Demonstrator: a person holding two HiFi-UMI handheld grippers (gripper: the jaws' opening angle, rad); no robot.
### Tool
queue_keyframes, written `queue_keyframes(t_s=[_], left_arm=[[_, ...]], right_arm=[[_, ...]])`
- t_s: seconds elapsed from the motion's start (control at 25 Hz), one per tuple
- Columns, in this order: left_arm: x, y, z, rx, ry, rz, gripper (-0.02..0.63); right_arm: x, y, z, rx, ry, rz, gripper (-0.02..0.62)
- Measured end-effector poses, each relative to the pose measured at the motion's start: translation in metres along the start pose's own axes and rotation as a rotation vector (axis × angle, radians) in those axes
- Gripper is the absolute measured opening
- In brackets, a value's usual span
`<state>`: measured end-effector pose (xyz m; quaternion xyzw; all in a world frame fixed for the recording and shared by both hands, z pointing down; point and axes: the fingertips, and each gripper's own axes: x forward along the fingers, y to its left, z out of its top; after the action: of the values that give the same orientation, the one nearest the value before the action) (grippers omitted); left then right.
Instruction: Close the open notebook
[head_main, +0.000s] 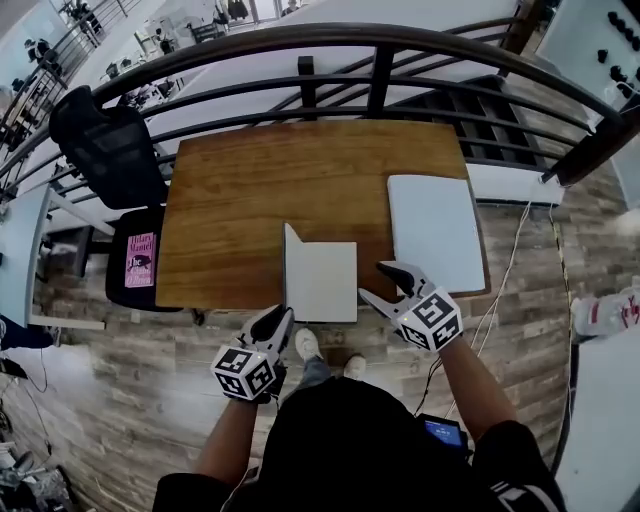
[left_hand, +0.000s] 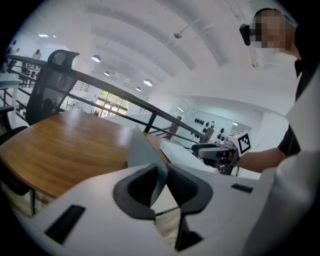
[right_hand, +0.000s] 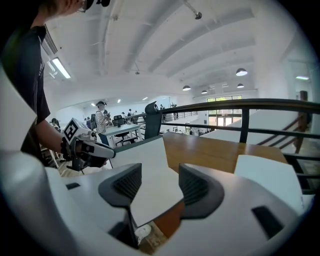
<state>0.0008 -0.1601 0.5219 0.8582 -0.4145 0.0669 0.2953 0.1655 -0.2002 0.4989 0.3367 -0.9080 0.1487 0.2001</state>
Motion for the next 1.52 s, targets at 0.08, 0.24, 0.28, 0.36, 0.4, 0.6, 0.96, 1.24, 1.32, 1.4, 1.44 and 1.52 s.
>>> queue_keyframes(t_s=[0.08, 0.24, 0.28, 0.36, 0.4, 0.6, 0.96, 1.24, 1.32, 1.4, 1.44, 1.52], left_arm=[[0.009, -0.013, -0.002, 0.011, 0.014, -0.028, 0.067], [0.029, -0.036, -0.011, 0.039, 0.060, -0.083, 0.080], [0.033, -0.043, -0.013, 0.043, 0.074, -0.102, 0.092], [0.040, -0.057, -0.016, 0.040, 0.097, -0.147, 0.140], [0.043, -0.063, -0.017, 0.038, 0.107, -0.171, 0.164], [0.054, -0.077, -0.018, 0.064, 0.133, -0.222, 0.199], [0.051, -0.069, 0.003, 0.094, 0.071, -0.178, 0.198], [0.042, -0.072, 0.042, 0.151, -0.028, -0.157, 0.193], [0.036, -0.075, 0.057, 0.171, -0.068, -0.143, 0.181], [0.029, -0.075, 0.072, 0.184, -0.106, -0.123, 0.176], [0.025, -0.075, 0.079, 0.188, -0.126, -0.113, 0.173], [0.015, -0.075, 0.093, 0.186, -0.173, -0.093, 0.161]], right_arm=[[-0.007, -0.003, -0.002, 0.008, -0.005, -0.009, 0.232], [-0.018, -0.010, -0.008, 0.017, -0.004, -0.027, 0.232], [-0.021, -0.012, -0.010, 0.017, 0.000, -0.032, 0.232], [-0.026, -0.015, -0.014, 0.017, 0.007, -0.043, 0.232], [-0.029, -0.017, -0.015, 0.018, 0.009, -0.050, 0.233], [-0.041, -0.022, -0.015, 0.026, -0.003, -0.078, 0.233], [-0.057, -0.022, -0.010, 0.022, -0.040, -0.111, 0.224], [-0.078, -0.017, 0.026, 0.016, -0.159, -0.139, 0.169], [-0.089, -0.016, 0.041, 0.026, -0.213, -0.145, 0.162], [-0.101, -0.015, 0.056, 0.033, -0.263, -0.159, 0.146], [-0.107, -0.015, 0.063, 0.036, -0.286, -0.167, 0.137], [-0.118, -0.013, 0.075, 0.038, -0.326, -0.182, 0.119]])
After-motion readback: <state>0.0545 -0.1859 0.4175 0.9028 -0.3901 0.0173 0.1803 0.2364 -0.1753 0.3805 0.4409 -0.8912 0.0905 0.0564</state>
